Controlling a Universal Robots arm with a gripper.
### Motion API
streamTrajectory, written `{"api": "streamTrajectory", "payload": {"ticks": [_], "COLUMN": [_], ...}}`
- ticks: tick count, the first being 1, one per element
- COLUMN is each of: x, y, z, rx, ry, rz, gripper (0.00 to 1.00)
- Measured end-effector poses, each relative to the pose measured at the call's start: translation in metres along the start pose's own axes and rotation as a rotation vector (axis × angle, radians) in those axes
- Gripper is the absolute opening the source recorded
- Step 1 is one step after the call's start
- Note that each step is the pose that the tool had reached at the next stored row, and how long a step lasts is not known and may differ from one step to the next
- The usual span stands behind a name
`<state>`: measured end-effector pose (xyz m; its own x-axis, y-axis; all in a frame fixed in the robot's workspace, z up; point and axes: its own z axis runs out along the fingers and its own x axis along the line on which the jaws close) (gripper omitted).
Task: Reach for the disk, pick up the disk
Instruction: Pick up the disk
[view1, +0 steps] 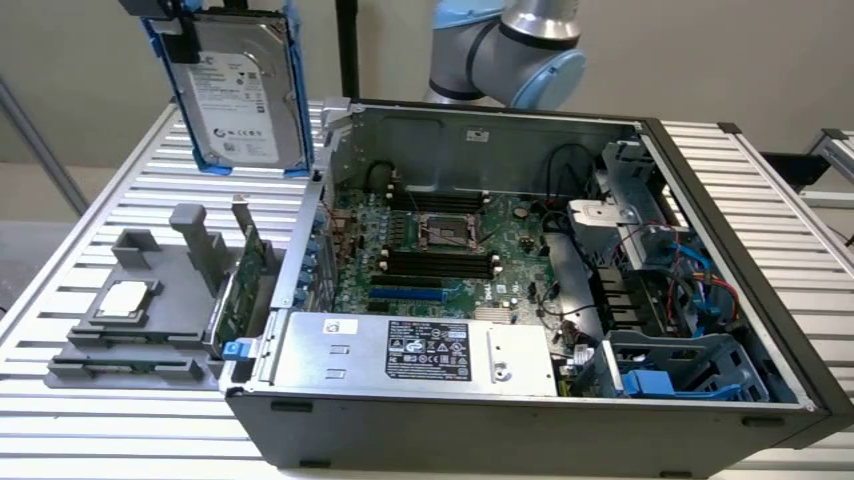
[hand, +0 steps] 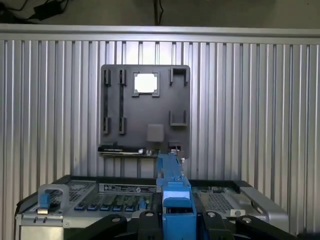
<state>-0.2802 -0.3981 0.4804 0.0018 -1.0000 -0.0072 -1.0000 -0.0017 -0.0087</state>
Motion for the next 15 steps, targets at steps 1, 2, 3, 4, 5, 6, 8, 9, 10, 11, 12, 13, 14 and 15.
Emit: {"api": "streamTrajectory", "payload": {"ticks": [1, 2, 3, 4, 5, 6, 8, 9, 10, 11, 12, 13, 14, 15], "x": [0.002, 0.003, 0.005, 0.006, 0.008, 0.009, 0.012, 0.014, 0.015, 0.016, 0.018, 0.019, 0.020, 0.021], "y": [-0.0048, -0.0090, -0.0138, -0.0184, -0.0230, -0.0272, -0.0366, -0.0409, -0.0455, -0.0502, -0.0545, -0.0591, -0.0635, -0.0678], "z": [-0.0003, -0.0006, -0.0008, -0.0011, -0.0012, -0.0014, -0.0018, -0.0020, -0.0021, -0.0022, -0.0023, -0.0024, -0.0024, -0.0025], "rx": [0.0000, -0.0001, -0.0001, -0.0001, -0.0001, -0.0001, -0.0002, -0.0003, -0.0005, -0.0005, -0.0007, -0.0008, -0.0009, -0.0010], "ry": [-0.0002, -0.0002, -0.0003, -0.0002, -0.0004, -0.0004, -0.0005, -0.0005, -0.0006, -0.0009, -0.0012, -0.0015, -0.0020, -0.0023], "rz": [0.000, 0.000, 0.000, 0.000, 0.000, 0.000, 0.000, 0.000, 0.000, 0.000, 0.000, 0.000, 0.000, 0.000], "gripper": [0.32, 0.32, 0.32, 0.32, 0.32, 0.32, 0.32, 0.32, 0.32, 0.32, 0.32, 0.32, 0.32, 0.32]}}
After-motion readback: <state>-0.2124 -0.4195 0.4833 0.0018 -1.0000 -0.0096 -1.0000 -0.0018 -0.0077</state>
